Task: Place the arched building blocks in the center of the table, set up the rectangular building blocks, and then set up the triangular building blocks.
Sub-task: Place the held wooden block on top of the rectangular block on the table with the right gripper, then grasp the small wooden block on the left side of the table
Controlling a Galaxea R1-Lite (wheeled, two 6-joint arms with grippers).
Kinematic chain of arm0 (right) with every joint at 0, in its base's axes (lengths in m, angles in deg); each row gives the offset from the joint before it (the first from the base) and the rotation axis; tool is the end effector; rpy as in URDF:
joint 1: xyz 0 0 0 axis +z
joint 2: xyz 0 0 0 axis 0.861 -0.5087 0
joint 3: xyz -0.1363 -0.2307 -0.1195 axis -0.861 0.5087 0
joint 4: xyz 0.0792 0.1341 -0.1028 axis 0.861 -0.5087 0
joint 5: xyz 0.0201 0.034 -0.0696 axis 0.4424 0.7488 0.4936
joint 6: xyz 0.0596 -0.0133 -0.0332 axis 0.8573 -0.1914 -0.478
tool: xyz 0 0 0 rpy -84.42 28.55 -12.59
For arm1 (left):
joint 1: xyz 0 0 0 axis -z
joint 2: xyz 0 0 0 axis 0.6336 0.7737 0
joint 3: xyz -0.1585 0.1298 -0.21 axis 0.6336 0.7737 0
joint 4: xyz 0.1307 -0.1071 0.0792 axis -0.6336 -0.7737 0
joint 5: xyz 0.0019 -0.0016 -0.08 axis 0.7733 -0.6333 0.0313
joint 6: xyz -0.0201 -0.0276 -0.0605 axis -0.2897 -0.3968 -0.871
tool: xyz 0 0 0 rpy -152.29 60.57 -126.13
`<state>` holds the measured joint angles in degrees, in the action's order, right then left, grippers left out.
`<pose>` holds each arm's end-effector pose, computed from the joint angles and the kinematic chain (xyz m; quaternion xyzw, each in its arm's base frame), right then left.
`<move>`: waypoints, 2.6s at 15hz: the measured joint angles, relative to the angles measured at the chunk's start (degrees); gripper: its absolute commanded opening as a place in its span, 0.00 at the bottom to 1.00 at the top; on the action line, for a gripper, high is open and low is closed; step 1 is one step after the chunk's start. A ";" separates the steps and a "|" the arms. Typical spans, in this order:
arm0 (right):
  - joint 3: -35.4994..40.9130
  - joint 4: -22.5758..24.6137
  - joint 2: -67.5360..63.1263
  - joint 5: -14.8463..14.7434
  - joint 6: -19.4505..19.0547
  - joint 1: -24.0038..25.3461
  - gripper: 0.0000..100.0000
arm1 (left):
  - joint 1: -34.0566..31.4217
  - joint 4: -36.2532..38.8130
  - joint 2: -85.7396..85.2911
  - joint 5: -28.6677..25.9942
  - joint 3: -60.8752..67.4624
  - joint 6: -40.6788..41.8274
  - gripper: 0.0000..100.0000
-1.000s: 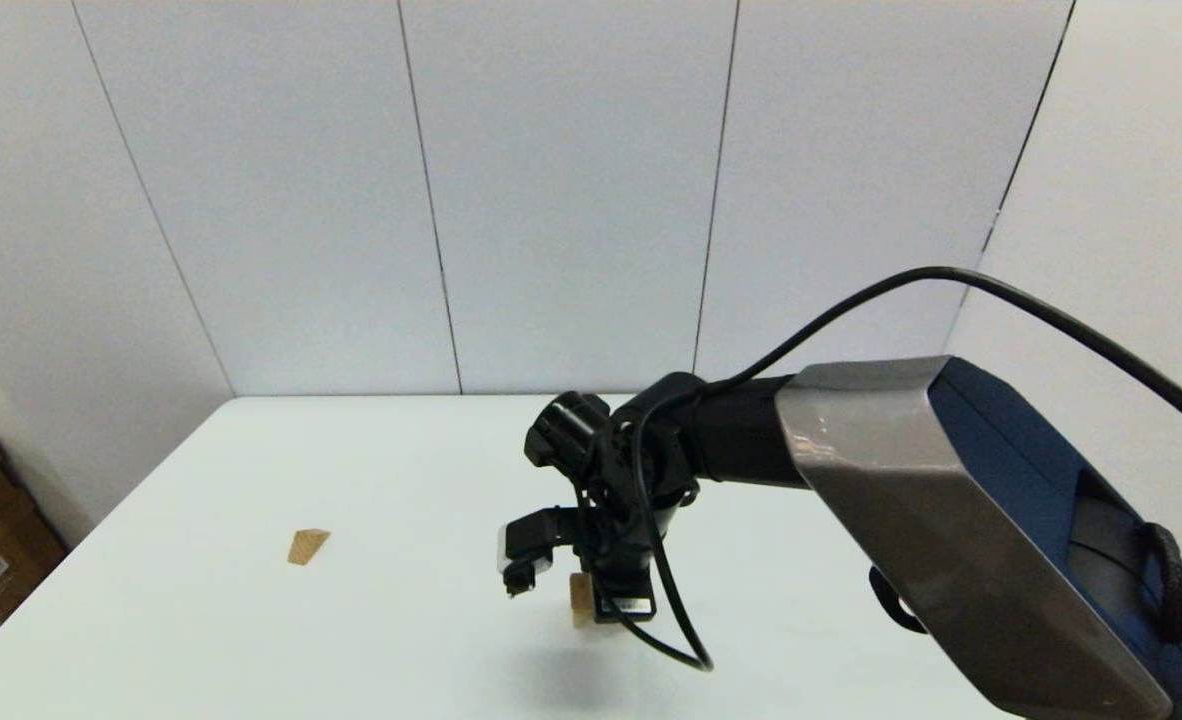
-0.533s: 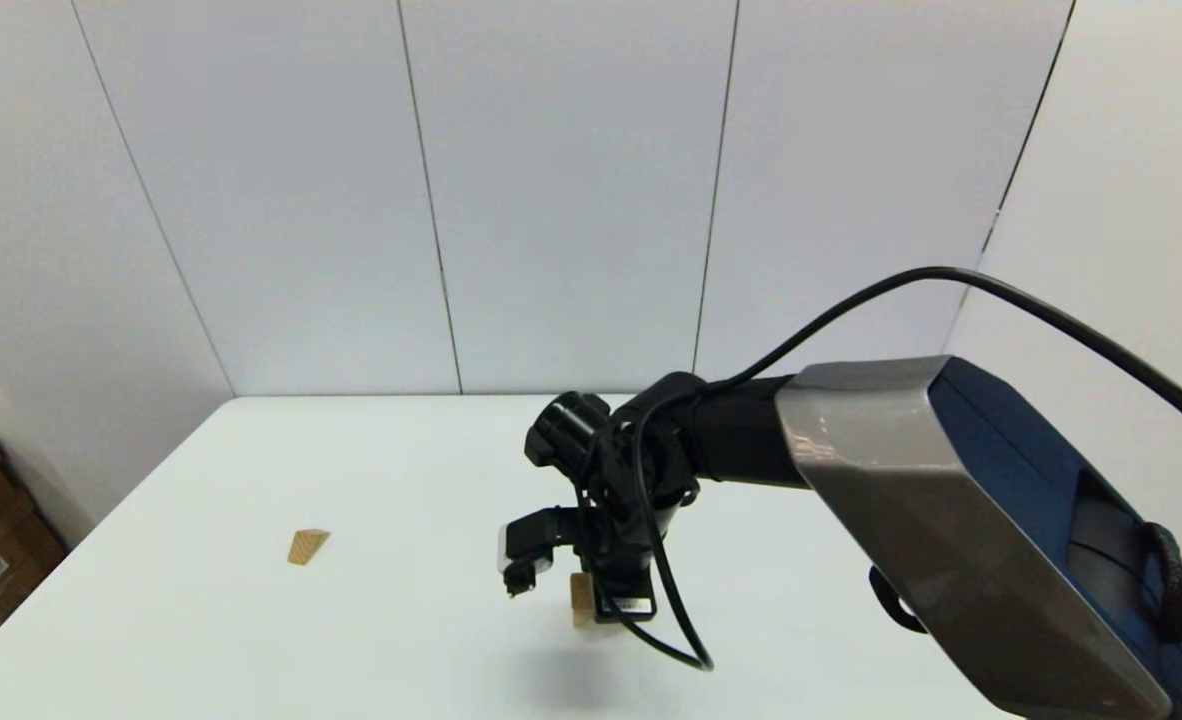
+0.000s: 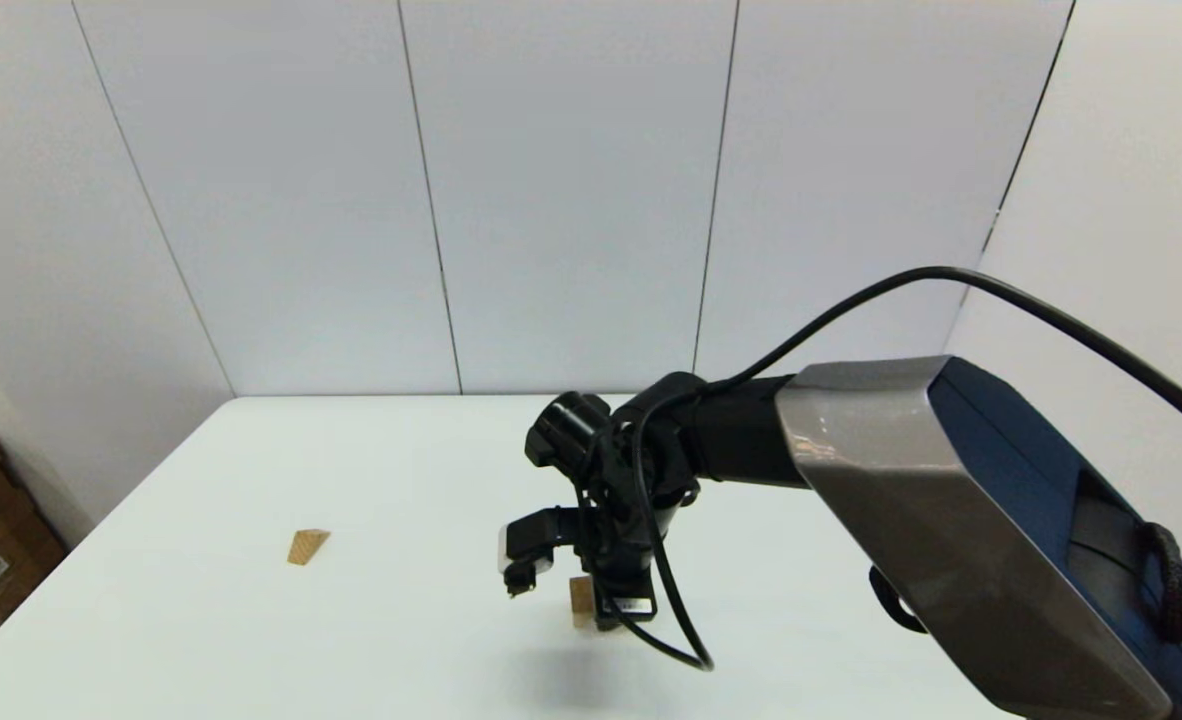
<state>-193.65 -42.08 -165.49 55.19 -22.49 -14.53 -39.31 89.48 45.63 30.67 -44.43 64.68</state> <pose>0.3241 0.3203 0.0217 -0.5339 0.3740 0.5055 0.5653 0.0267 0.0015 0.0755 -0.0110 -0.0007 0.0112 0.9999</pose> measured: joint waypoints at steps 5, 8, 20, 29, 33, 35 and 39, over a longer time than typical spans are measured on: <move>0.00 0.04 2.18 -0.23 1.18 -0.72 1.00 | 0.00 0.00 0.00 0.00 0.00 -0.02 1.00; 0.00 -0.16 6.97 -1.30 4.56 -2.73 1.00 | 0.00 0.00 0.00 0.00 0.00 -0.02 1.00; 1.11 -6.72 34.35 -5.99 32.78 -15.85 1.00 | 0.00 0.00 0.00 0.02 0.00 -0.02 1.00; 14.92 -8.66 53.76 -5.99 34.88 -43.39 1.00 | 0.00 0.00 0.00 0.00 0.00 -0.02 1.00; 31.16 -0.60 63.15 -5.60 34.93 -48.36 1.00 | 0.00 0.00 0.00 0.00 0.00 -0.05 1.00; 41.68 6.57 69.27 -4.91 34.90 -48.95 1.00 | 0.00 0.00 0.00 0.00 0.00 0.00 1.00; 61.15 21.72 82.66 -1.55 35.12 -49.30 1.00 | 0.00 0.00 0.00 0.00 0.00 -0.02 1.00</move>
<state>-132.50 -20.35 -82.82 53.64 12.63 -63.83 -39.31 89.48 45.63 30.67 -44.43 64.65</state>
